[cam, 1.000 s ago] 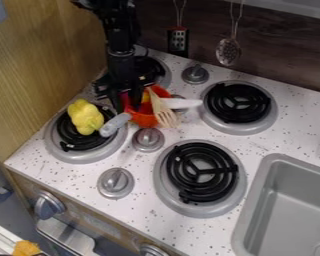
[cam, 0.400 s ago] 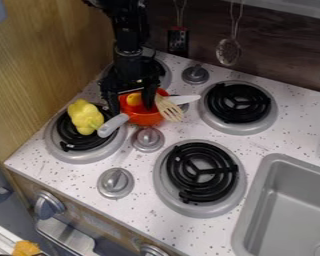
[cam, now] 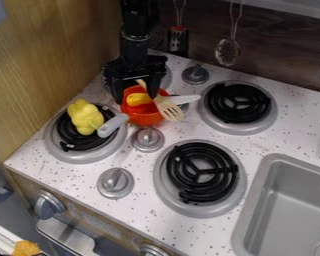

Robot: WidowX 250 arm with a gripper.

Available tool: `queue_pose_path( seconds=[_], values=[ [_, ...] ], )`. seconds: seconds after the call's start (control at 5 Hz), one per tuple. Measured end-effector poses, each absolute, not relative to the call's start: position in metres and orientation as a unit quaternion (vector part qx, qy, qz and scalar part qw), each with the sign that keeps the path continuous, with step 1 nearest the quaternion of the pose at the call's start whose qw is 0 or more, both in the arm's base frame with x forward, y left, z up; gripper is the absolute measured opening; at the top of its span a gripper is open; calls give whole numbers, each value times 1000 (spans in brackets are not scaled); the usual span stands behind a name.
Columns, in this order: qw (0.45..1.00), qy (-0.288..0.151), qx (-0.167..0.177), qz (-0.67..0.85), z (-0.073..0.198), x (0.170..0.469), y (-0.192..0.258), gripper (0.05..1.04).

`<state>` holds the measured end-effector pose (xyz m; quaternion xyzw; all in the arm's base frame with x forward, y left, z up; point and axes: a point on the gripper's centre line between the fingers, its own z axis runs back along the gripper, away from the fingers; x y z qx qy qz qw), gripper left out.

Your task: Put the orange pot in between the upper left side and lower left side of the burner

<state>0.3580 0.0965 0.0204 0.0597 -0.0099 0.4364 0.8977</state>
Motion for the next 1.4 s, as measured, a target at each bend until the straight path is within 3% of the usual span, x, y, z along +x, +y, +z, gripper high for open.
queue_pose_path(
  seconds=[0.4, 1.2, 1.4],
  values=[
    [919, -48, 65, 387, 47, 369, 76, 1000],
    [940, -145, 71, 299, 43, 361, -52, 1000],
    [948, -189, 58, 250, 52, 382, -69, 1000]
  ],
)
